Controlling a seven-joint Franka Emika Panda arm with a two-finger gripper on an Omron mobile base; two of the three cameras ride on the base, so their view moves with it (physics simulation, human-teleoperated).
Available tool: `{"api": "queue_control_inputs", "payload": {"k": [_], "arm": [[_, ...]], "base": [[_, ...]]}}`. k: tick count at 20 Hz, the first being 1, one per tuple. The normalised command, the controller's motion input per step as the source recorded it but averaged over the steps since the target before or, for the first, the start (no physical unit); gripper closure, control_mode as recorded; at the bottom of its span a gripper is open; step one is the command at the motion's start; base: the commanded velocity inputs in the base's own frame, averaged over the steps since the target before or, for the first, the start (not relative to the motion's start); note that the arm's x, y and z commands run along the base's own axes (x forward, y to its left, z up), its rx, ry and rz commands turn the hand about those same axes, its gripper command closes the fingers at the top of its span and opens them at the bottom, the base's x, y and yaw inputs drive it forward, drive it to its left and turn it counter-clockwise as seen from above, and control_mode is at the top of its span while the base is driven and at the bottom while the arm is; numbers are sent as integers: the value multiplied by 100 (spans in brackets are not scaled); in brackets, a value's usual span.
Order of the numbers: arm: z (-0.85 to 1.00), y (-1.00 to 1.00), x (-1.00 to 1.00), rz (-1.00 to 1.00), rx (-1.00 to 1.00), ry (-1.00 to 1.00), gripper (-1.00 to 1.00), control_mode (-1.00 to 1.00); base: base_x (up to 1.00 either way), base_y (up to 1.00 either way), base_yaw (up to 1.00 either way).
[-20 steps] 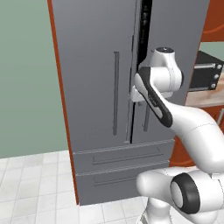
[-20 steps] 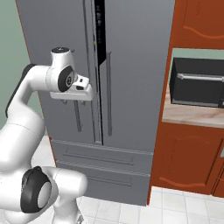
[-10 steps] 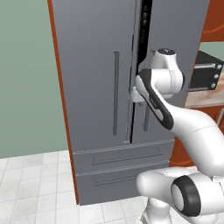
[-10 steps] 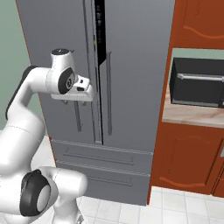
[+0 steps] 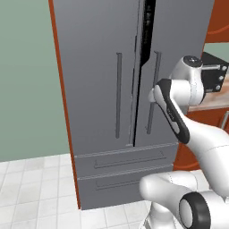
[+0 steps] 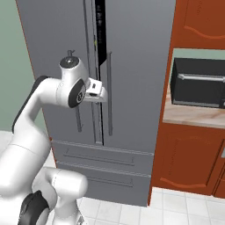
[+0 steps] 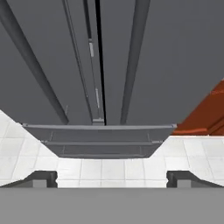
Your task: There is a bowl on the dining counter. Grab a lemon wedge from the fridge and place it in the bowl. Then get the liquor bottle and glass cup from the cabinet and place them next to the bowl.
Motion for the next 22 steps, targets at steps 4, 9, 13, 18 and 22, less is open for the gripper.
{"api": "queue_control_inputs", "payload": {"k": [4,9,13,18,22], "arm": [[0,-36,25,-5,0,-17,-100,-100],[0,-22,52,-6,0,-5,-100,-100],[0,-16,56,-4,0,0,-100,-100],[0,-4,28,-1,0,-4,-100,-100],[0,0,0,0,4,-11,-100,-100]], "base": [[0,0,0],[0,0,0],[0,0,0],[0,0,0],[0,0,0]]}}
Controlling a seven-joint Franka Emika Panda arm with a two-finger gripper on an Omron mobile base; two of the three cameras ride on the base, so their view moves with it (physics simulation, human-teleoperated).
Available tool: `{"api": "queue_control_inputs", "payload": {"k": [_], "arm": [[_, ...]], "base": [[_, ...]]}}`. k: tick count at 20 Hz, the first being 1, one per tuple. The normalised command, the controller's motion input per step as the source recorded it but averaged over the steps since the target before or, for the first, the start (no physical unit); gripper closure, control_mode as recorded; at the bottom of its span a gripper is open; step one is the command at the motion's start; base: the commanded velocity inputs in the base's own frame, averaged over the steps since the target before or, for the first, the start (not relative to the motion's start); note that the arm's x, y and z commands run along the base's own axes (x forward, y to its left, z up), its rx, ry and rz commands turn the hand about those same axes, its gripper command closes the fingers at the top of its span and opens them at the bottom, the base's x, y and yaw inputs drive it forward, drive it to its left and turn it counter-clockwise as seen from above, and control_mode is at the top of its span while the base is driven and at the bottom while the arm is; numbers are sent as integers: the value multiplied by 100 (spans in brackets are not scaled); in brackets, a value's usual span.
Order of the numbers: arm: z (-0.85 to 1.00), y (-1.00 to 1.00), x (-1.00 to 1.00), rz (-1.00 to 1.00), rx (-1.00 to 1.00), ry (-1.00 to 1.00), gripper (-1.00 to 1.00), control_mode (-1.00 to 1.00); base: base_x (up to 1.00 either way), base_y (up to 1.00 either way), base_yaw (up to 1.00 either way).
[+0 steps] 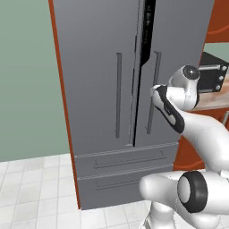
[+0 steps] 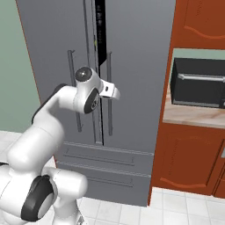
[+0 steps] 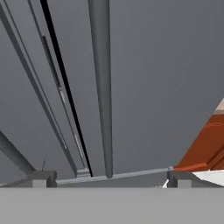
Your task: There is a bowl on the dining counter. Grab a lemon wedge from the fridge and place it in the bowl. Then get the liquor bottle and glass cup from the cabinet and place them next to the bowl.
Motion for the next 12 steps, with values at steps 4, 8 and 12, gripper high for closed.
{"api": "queue_control_inputs", "payload": {"k": [4,8,12], "arm": [[0,0,3,0,6,-12,-100,-100],[0,0,28,0,4,-13,-100,-100],[0,0,44,0,1,-7,-100,-100]], "base": [[0,0,0],[0,0,0],[0,0,0]]}}
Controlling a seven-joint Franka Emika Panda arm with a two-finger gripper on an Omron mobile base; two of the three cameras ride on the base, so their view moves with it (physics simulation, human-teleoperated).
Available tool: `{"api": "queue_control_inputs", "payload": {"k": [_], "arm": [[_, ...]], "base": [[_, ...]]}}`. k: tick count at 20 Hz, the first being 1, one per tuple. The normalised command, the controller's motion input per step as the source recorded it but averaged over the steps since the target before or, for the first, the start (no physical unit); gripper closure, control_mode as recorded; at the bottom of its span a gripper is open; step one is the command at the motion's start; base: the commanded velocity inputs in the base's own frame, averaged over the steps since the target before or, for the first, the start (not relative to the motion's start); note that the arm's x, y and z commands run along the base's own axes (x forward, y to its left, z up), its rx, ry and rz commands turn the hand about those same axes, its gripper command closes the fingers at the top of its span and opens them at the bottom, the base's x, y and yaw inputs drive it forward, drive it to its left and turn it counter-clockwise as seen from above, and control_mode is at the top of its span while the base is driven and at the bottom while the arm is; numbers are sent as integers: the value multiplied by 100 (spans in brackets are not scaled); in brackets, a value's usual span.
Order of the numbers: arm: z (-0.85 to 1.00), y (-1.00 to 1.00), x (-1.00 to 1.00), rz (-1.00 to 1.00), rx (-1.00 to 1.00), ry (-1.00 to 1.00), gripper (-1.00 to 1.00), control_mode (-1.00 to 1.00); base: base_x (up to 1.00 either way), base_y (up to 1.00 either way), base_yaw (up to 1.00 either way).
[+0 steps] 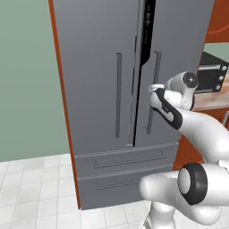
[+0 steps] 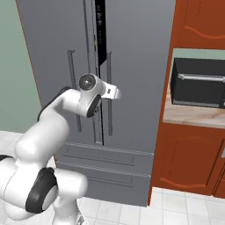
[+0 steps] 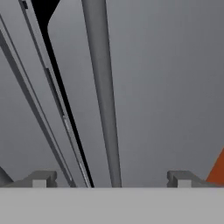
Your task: There is a bowl on the dining counter. Grab a lemon wedge from the fridge and place it in the bowl. Then get the liquor bottle and glass cup from the cabinet and place them next to the bowl.
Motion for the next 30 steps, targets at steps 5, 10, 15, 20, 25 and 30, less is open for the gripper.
{"api": "queue_control_inputs", "payload": {"k": [5,10,15,20,25,30], "arm": [[0,0,53,0,1,-2,-100,-100],[0,0,51,0,0,0,-100,-100],[0,0,49,0,0,0,-100,-100],[-2,0,49,0,0,0,-100,-100],[-7,0,50,0,0,-1,-100,-100],[-10,-3,57,0,0,0,-100,-100]], "base": [[0,0,0],[0,0,0],[0,0,0],[0,0,0],[0,0,0],[0,0,0]]}}
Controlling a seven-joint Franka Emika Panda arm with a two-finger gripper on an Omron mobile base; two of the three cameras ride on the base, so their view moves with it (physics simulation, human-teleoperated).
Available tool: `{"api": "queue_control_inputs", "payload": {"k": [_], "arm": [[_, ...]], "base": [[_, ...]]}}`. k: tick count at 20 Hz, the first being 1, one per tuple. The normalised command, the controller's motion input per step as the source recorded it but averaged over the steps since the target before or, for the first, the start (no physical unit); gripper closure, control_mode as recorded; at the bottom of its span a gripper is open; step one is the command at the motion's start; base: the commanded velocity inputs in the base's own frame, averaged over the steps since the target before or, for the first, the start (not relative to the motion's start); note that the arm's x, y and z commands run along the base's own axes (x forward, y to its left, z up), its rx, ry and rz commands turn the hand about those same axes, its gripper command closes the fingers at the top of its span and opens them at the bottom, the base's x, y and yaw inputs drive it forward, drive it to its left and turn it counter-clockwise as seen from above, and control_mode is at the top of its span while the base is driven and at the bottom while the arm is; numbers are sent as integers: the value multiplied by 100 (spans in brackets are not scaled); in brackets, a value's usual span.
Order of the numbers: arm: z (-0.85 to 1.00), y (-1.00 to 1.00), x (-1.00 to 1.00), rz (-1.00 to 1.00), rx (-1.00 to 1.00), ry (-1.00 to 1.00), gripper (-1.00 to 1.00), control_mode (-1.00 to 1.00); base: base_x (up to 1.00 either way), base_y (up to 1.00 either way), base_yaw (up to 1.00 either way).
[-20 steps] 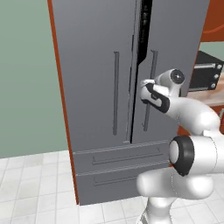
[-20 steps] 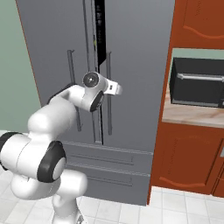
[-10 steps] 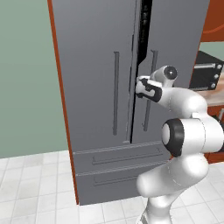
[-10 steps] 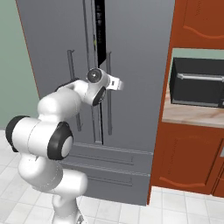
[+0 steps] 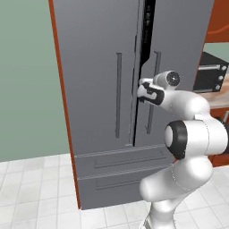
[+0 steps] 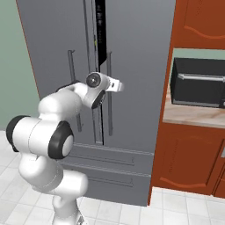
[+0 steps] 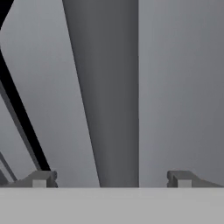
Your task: There is a bowl on the dining counter. Grab a lemon wedge from the fridge and place it in the bowl. Then get the liquor bottle and glass cup from the cabinet and place them next to the bowl.
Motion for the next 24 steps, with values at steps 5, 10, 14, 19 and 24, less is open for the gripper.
{"api": "queue_control_inputs", "payload": {"k": [5,10,14,19,24], "arm": [[-14,0,52,0,0,0,100,-100],[-1,-9,11,0,0,-1,100,-100],[0,-39,-38,0,0,-2,100,-100],[0,-69,-90,0,0,-3,100,-100],[0,-87,-100,0,0,0,100,-100]], "base": [[0,0,0],[0,0,0],[0,0,0],[0,0,0],[0,0,0]]}}
